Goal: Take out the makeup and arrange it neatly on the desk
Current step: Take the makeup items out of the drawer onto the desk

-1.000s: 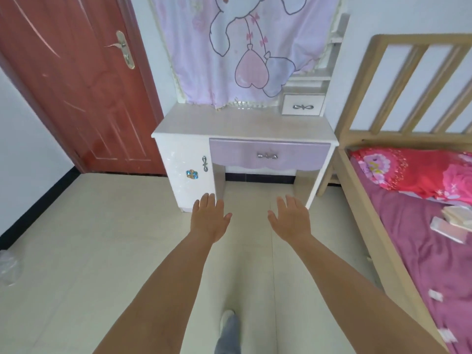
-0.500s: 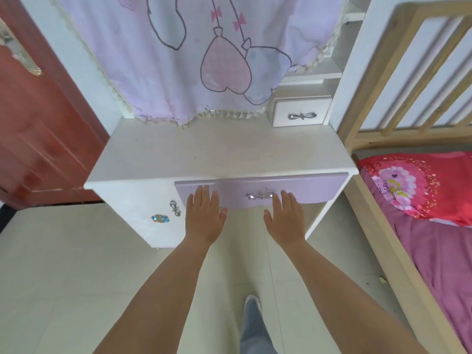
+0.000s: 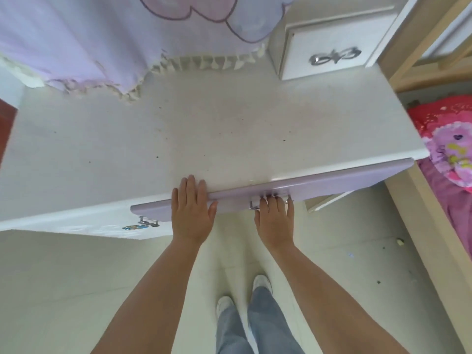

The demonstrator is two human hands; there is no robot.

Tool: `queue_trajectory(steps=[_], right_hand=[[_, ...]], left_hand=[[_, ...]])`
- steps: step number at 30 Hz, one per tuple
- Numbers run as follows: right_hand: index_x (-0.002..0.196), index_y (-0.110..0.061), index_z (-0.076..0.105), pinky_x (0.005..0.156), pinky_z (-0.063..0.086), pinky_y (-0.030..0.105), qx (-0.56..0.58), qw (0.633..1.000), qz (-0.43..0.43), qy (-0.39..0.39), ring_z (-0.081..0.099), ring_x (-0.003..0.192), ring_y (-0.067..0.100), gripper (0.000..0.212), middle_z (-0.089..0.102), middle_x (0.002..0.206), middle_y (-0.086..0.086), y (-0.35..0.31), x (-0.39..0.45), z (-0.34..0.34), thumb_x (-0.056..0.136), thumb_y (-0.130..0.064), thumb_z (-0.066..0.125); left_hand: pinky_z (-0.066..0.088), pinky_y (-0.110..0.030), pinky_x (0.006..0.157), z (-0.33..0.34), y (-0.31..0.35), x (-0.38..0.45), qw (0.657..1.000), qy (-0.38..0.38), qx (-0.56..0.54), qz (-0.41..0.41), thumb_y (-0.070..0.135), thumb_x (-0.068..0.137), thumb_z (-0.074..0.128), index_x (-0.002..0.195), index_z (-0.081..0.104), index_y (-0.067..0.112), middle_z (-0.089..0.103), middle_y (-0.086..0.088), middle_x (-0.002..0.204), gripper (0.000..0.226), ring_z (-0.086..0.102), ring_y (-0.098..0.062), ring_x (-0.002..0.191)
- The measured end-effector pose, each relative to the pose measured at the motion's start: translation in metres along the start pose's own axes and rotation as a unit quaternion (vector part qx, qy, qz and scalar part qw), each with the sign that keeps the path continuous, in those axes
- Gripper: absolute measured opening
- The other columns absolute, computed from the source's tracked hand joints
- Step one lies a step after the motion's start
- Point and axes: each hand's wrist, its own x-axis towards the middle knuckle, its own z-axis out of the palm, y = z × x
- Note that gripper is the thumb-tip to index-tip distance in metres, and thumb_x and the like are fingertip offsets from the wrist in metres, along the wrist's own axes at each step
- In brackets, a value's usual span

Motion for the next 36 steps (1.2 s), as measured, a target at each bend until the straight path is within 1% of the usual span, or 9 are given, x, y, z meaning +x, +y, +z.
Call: queue_trajectory(steps=[3,6,9,12,17,20,25,30,36], right_hand=[[0.061,-0.018,0.067,0.072,0.055,0.031,-0.039,0.999,0.014,-0.012,0.063,0.061,0.013,0.025,0.065,0.062,-0.005,-0.006,0.004,0.008,0.051,-0.034,0.083],[0.057,-0.020,0.065,0.069,0.050,0.027,-0.058,0.998,0.011,-0.017,0.061,0.058,0.012,0.029,0.063,0.060,-0.006,-0.006,0.006,0.011,0.052,-0.043,0.082],[0.058,-0.019,0.066,0.063,0.049,0.020,-0.063,0.998,-0.006,-0.026,0.061,0.058,0.011,0.034,0.063,0.059,-0.006,-0.003,0.005,0.009,0.048,-0.048,0.082],[0.055,-0.018,0.065,0.059,0.048,0.018,-0.069,0.997,-0.012,-0.023,0.060,0.053,0.012,0.029,0.061,0.055,-0.006,-0.001,0.001,0.002,0.041,-0.032,0.086],[0.053,-0.019,0.065,0.060,0.049,0.019,-0.081,0.997,-0.014,-0.009,0.059,0.050,0.012,0.025,0.060,0.052,-0.006,-0.003,-0.022,-0.007,0.038,-0.024,0.084],[0.056,-0.019,0.066,0.059,0.049,0.019,-0.089,0.996,-0.016,-0.019,0.060,0.053,0.011,0.026,0.061,0.054,-0.006,-0.006,-0.047,-0.006,0.041,-0.029,0.085],[0.065,-0.016,0.068,0.052,0.046,0.018,-0.042,0.998,0.009,-0.036,0.062,0.057,0.014,0.029,0.066,0.064,-0.003,-0.011,-0.076,-0.020,0.043,-0.024,0.086],[0.080,-0.010,0.067,0.065,0.050,0.029,0.023,0.996,-0.013,0.082,0.066,0.073,0.024,0.034,0.067,0.080,0.007,0.007,-0.072,-0.044,0.050,-0.015,0.082],[0.049,-0.021,0.057,0.053,0.042,0.015,-0.129,0.977,-0.162,-0.055,0.052,0.044,0.010,0.036,0.053,0.046,-0.006,0.015,-0.030,-0.059,0.029,-0.030,0.087]], left_hand=[[0.048,-0.057,0.079,0.012,-0.008,0.002,1.000,0.014,0.009,0.023,0.034,0.082,0.043,0.114,0.051,-0.004,0.061,-0.031,0.112,0.050,0.060,-0.046,0.101],[0.046,-0.060,0.082,0.019,-0.013,0.000,0.999,0.026,0.000,0.040,0.030,0.080,0.063,0.118,0.043,-0.002,0.058,-0.033,0.115,0.054,0.057,-0.048,0.104],[0.044,-0.063,0.080,0.017,-0.016,-0.002,0.999,0.022,-0.014,0.046,0.016,0.066,0.080,0.115,0.056,-0.008,0.057,-0.035,0.116,0.059,0.056,-0.051,0.104],[0.046,-0.061,0.078,0.013,-0.018,-0.009,0.994,0.036,0.010,0.098,0.008,0.059,0.082,0.105,0.064,-0.006,0.062,-0.031,0.110,0.051,0.061,-0.046,0.098],[0.048,-0.033,0.063,0.005,-0.024,-0.031,0.986,0.055,0.006,0.158,0.006,0.069,0.063,0.076,0.068,0.002,0.066,-0.014,0.076,0.009,0.063,-0.029,0.063],[0.046,-0.026,0.049,0.000,-0.026,-0.046,0.984,0.012,-0.021,0.179,0.013,0.075,0.045,0.071,0.065,0.003,0.063,-0.012,0.067,0.023,0.058,-0.027,0.055],[0.047,-0.026,0.044,-0.008,-0.027,-0.060,0.976,-0.002,-0.063,0.209,-0.001,0.063,0.068,0.069,0.064,-0.003,0.060,-0.016,0.062,0.007,0.058,-0.029,0.052],[0.044,-0.023,0.041,-0.014,-0.024,-0.062,0.974,-0.042,-0.055,0.215,-0.007,0.038,0.084,0.065,0.064,-0.001,0.059,-0.014,0.058,0.035,0.057,-0.028,0.048],[0.040,-0.018,0.037,-0.014,-0.023,-0.061,0.972,-0.057,-0.049,0.222,0.001,0.026,0.088,0.058,0.063,0.006,0.058,-0.006,0.054,0.041,0.056,-0.022,0.046]])
